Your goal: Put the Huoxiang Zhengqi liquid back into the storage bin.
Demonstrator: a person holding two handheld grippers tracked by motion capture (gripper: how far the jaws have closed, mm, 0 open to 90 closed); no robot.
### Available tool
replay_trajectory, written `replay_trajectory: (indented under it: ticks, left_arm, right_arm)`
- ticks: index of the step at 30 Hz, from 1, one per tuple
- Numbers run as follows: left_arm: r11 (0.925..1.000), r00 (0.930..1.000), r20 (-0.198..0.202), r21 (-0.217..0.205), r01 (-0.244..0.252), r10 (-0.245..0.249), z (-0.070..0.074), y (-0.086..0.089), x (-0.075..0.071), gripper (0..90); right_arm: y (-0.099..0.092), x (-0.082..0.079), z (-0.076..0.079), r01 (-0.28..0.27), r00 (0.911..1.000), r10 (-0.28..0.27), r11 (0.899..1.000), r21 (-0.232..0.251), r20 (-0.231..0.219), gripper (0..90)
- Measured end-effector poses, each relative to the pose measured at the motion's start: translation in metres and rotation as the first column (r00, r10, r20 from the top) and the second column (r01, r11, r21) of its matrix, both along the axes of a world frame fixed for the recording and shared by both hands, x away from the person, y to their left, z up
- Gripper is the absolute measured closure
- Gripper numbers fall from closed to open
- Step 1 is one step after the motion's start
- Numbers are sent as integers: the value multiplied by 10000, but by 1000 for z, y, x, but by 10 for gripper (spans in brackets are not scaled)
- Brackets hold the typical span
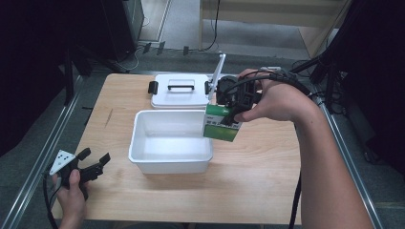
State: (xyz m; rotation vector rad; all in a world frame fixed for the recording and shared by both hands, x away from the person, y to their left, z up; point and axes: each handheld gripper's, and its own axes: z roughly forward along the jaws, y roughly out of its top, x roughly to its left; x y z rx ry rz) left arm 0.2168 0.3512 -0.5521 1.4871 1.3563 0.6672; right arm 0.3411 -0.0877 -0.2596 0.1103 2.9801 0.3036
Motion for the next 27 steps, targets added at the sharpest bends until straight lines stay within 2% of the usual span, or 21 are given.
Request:
replay_trajectory:
  ticks: [4,15,27]
  left_arm:
    - [10000,10000,-12,40,14,-14,0,0,0,146]
    - [10000,10000,-20,14,12,-12,0,0,0,147]
    - [9999,10000,-13,-115,-25,25,0,1,0,147]
  right_arm:
    - [11,-2,2,-266,9996,266,9996,-24,14,644]
    - [33,-5,4,-500,9987,499,9987,-114,-46,645]
    - [61,-4,-4,-937,9954,935,9956,-44,-210,644]
